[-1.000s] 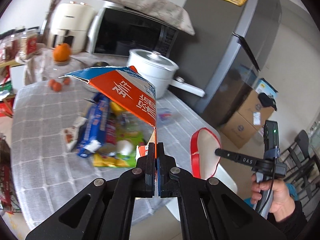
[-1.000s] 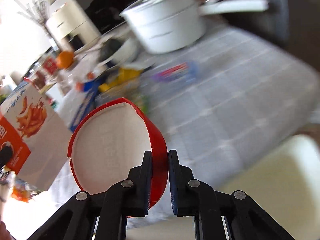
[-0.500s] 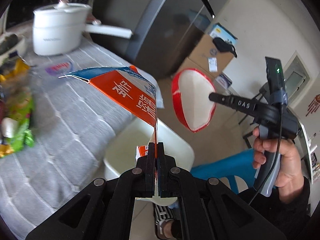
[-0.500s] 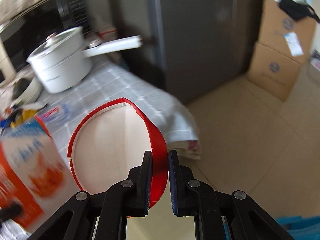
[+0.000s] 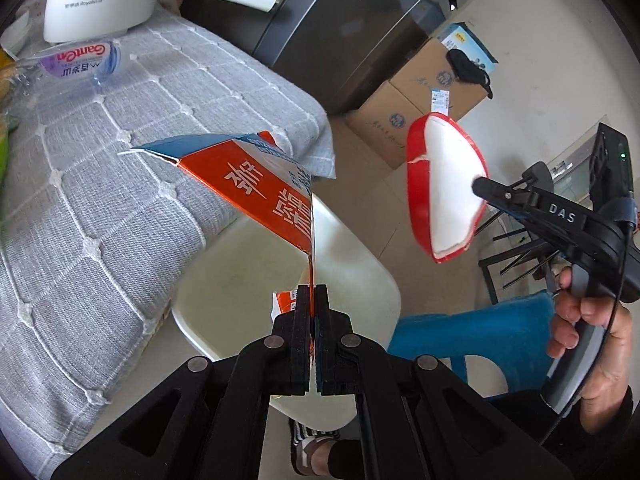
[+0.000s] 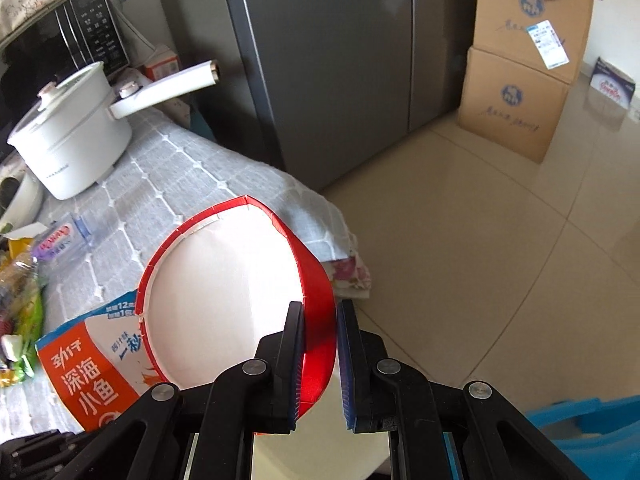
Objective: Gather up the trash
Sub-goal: 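Carry both items to the white bin and release them from both grippers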
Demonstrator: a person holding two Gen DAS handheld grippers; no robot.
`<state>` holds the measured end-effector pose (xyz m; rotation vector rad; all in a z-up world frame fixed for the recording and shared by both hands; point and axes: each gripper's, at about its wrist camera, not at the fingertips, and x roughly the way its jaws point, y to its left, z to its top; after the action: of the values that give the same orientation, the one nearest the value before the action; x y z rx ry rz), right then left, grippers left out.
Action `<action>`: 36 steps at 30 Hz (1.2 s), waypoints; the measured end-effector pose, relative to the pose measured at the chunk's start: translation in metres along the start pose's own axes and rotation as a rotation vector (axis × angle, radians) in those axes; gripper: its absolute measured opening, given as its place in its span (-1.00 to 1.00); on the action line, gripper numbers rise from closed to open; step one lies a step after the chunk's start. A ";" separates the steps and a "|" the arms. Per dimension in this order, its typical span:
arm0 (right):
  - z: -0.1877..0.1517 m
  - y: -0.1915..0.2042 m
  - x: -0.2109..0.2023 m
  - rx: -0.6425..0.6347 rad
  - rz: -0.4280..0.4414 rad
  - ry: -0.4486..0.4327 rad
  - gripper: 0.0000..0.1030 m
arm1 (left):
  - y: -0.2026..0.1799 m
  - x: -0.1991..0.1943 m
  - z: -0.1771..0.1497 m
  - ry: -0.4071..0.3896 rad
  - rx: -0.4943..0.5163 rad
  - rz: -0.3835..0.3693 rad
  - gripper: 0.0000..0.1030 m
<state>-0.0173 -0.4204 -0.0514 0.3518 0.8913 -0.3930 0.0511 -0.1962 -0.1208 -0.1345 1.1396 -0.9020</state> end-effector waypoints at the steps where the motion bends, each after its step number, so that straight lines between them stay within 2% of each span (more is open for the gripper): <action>1: -0.001 0.000 0.001 -0.004 -0.005 0.004 -0.74 | 0.001 0.000 0.001 -0.001 0.004 0.006 -0.99; 7: -0.005 -0.007 0.010 0.002 -0.025 0.044 -0.74 | 0.007 -0.011 0.002 -0.008 0.036 0.086 -0.89; 8: -0.006 -0.008 0.012 0.006 -0.021 0.051 -0.74 | 0.008 -0.014 0.001 -0.007 0.042 0.094 -0.79; 10: -0.006 -0.008 0.014 0.006 -0.022 0.061 -0.74 | 0.007 -0.023 0.001 -0.019 0.055 0.114 -0.44; 11: -0.007 -0.007 0.016 0.001 -0.028 0.065 -0.73 | 0.008 -0.028 0.001 -0.029 0.060 0.125 -0.10; 12: -0.008 -0.007 0.017 -0.003 -0.031 0.069 -0.73 | 0.008 -0.034 0.000 -0.045 0.065 0.139 0.15; 15: -0.010 -0.004 0.023 -0.015 -0.029 0.093 -0.73 | 0.007 -0.054 0.000 -0.081 0.077 0.186 0.36; 21: -0.020 0.010 0.047 -0.065 -0.029 0.187 -0.73 | 0.017 -0.086 -0.002 -0.142 0.076 0.298 0.64; 27: -0.030 0.018 0.070 -0.071 -0.017 0.278 -0.73 | 0.037 -0.114 -0.007 -0.194 0.047 0.371 0.73; 31: -0.034 0.024 0.080 -0.073 -0.014 0.316 -0.70 | 0.047 -0.134 -0.010 -0.234 0.028 0.393 0.83; 32: -0.034 0.025 0.081 -0.065 -0.005 0.321 -0.67 | 0.047 -0.138 -0.011 -0.245 0.027 0.399 0.87; 34: -0.032 0.026 0.082 -0.037 0.028 0.324 -0.42 | 0.052 -0.152 -0.014 -0.270 0.020 0.417 0.92; 35: -0.030 0.026 0.080 -0.017 0.046 0.316 -0.07 | 0.054 -0.157 -0.014 -0.281 0.016 0.428 0.96; 36: -0.029 0.027 0.077 -0.002 0.065 0.301 0.16 | 0.057 -0.163 -0.015 -0.292 0.011 0.441 0.99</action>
<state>0.0198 -0.3981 -0.1264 0.4448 1.1709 -0.2824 0.0504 -0.0432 -0.0388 -0.0025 0.8448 -0.4775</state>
